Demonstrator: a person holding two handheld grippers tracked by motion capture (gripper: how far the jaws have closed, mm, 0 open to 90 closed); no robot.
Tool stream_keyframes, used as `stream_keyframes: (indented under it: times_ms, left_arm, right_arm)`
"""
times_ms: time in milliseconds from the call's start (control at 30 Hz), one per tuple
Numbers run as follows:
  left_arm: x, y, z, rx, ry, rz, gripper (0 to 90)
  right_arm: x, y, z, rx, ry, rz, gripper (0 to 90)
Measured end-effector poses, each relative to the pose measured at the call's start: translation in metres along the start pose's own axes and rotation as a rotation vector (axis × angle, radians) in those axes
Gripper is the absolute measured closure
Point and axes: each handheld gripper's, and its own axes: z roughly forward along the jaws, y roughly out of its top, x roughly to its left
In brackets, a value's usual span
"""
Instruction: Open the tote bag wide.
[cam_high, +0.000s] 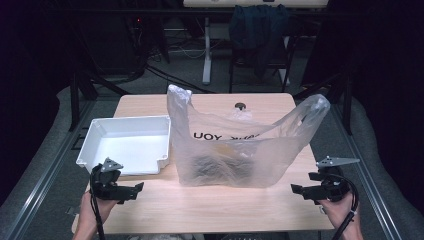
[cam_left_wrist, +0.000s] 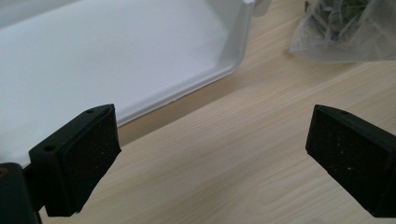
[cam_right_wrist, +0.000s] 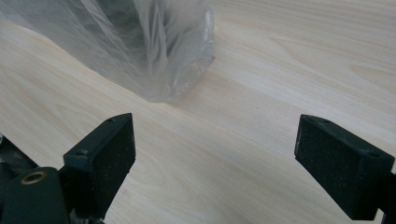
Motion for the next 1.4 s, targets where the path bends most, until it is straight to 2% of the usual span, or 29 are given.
stream_keyframes:
  times_ms: [67, 100, 133, 200, 233, 300, 367, 400, 467, 500, 533, 567, 600, 667, 700, 767, 833, 867, 900, 933, 1000, 1100, 1133, 1167, 1233, 1300, 1333, 1367, 1400]
  left_arm:
    - [-0.006, 0.002, -0.001, -0.011, -0.024, 0.008, 3.5]
    - [-0.009, 0.003, -0.002, -0.016, -0.026, 0.020, 3.9]
    - [-0.014, 0.005, -0.002, -0.024, -0.029, 0.030, 4.8]
    - [-0.027, 0.011, -0.004, -0.034, -0.065, 0.066, 5.7]
    - [-0.027, 0.011, -0.004, -0.034, -0.065, 0.066, 6.3]
    - [-0.037, 0.017, -0.003, -0.043, -0.086, 0.090, 7.0]
    - [-0.046, 0.023, -0.001, -0.055, -0.110, 0.106, 7.8]
    - [-0.050, 0.027, 0.000, -0.061, -0.121, 0.121, 8.7]
    - [-0.058, 0.034, 0.002, -0.068, -0.149, 0.141, 9.6]
    - [-0.062, 0.037, 0.003, -0.074, -0.161, 0.149, 10.9]
    - [-0.065, 0.041, 0.003, -0.083, -0.175, 0.158, 14.1]
    - [-0.069, 0.044, 0.004, -0.089, -0.186, 0.167, 15.7]
    - [-0.072, 0.047, 0.005, -0.090, -0.202, 0.174, 15.7]
    - [-0.079, 0.052, 0.005, -0.107, -0.214, 0.192, 19.5]
    - [-0.082, 0.054, 0.005, -0.110, -0.228, 0.203, 24.8]
    - [-0.087, 0.058, 0.004, -0.136, -0.244, 0.222, 27.3]
    - [-0.092, 0.061, 0.004, -0.151, -0.241, 0.238, 30.6]
    - [-0.094, 0.062, 0.004, -0.159, -0.252, 0.240, 35.7]
    - [-0.095, 0.063, 0.005, -0.161, -0.259, 0.249, 35.7]
    - [-0.096, 0.064, 0.005, -0.168, -0.250, 0.258, 41.7]
    - [-0.098, 0.065, 0.007, -0.180, -0.264, 0.260, 43.8]
    - [-0.098, 0.066, 0.010, -0.219, -0.255, 0.249, 52.8]
    - [-0.097, 0.068, 0.012, -0.221, -0.249, 0.238, 55.7]
    - [-0.096, 0.069, 0.015, -0.221, -0.278, 0.232, 59.1]
    - [-0.097, 0.071, 0.019, -0.222, -0.287, 0.240, 66.6]
    - [-0.098, 0.072, 0.021, -0.219, -0.292, 0.236, 68.3]
    - [-0.099, 0.072, 0.022, -0.218, -0.293, 0.240, 70.2]
    - [-0.099, 0.073, 0.024, -0.219, -0.291, 0.248, 74.3]
    - [-0.098, 0.073, 0.028, -0.226, -0.291, 0.230, 79.3]
  right_arm:
    - [0.002, -0.001, 0.001, -0.022, 0.020, 0.018, 12.3]
    - [0.003, 0.000, 0.000, -0.006, 0.015, -0.001, 12.5]
    - [0.007, 0.003, -0.001, -0.010, 0.032, -0.007, 13.0]
    - [0.011, 0.006, -0.002, -0.013, 0.037, -0.027, 13.4]
    - [0.011, 0.006, -0.002, -0.013, 0.037, -0.027, 13.4]
    - [0.016, 0.008, -0.002, -0.067, 0.074, -0.021, 14.4]
    - [0.018, 0.012, -0.007, -0.068, 0.067, -0.053, 15.0]
    - [0.021, 0.013, -0.008, -0.085, 0.081, -0.042, 15.9]
    - [0.022, 0.016, -0.008, -0.110, 0.084, -0.077, 18.0]
    - [0.025, 0.017, -0.007, -0.132, 0.105, -0.061, 19.7]
    - [0.025, 0.019, -0.010, -0.131, 0.100, -0.080, 24.2]
    - [0.028, 0.019, -0.008, -0.171, 0.114, -0.057, 27.8]
    - [0.028, 0.019, -0.008, -0.171, 0.114, -0.057, 27.8]
    - [0.028, 0.022, -0.010, -0.171, 0.108, -0.057, 36.0]
    - [0.028, 0.023, -0.010, -0.176, 0.098, -0.054, 45.8]
    - [0.028, 0.024, -0.009, -0.183, 0.100, -0.061, 49.5]
    - [0.030, 0.026, -0.007, -0.197, 0.119, -0.041, 58.2]
    - [0.028, 0.029, -0.008, -0.161, 0.079, -0.081, 65.4]
    - [0.028, 0.029, -0.008, -0.161, 0.079, -0.081, 65.4]
    - [0.031, 0.031, -0.003, -0.186, 0.102, -0.060, 70.7]
    - [0.031, 0.033, -0.003, -0.172, 0.096, -0.062, 73.7]
    - [0.031, 0.039, 0.001, -0.175, 0.093, -0.065, 79.6]
    - [0.032, 0.040, 0.002, -0.182, 0.108, -0.052, 81.0]
    - [0.031, 0.042, 0.000, -0.162, 0.086, -0.081, 82.2]
    - [0.033, 0.047, 0.003, -0.167, 0.093, -0.072, 85.7]
    - [0.035, 0.048, 0.005, -0.174, 0.087, -0.071, 86.9]
    - [0.035, 0.049, 0.005, -0.167, 0.067, -0.086, 87.5]
    - [0.036, 0.049, 0.006, -0.167, 0.068, -0.088, 88.0]
    - [0.037, 0.052, 0.008, -0.162, 0.066, -0.093, 88.7]
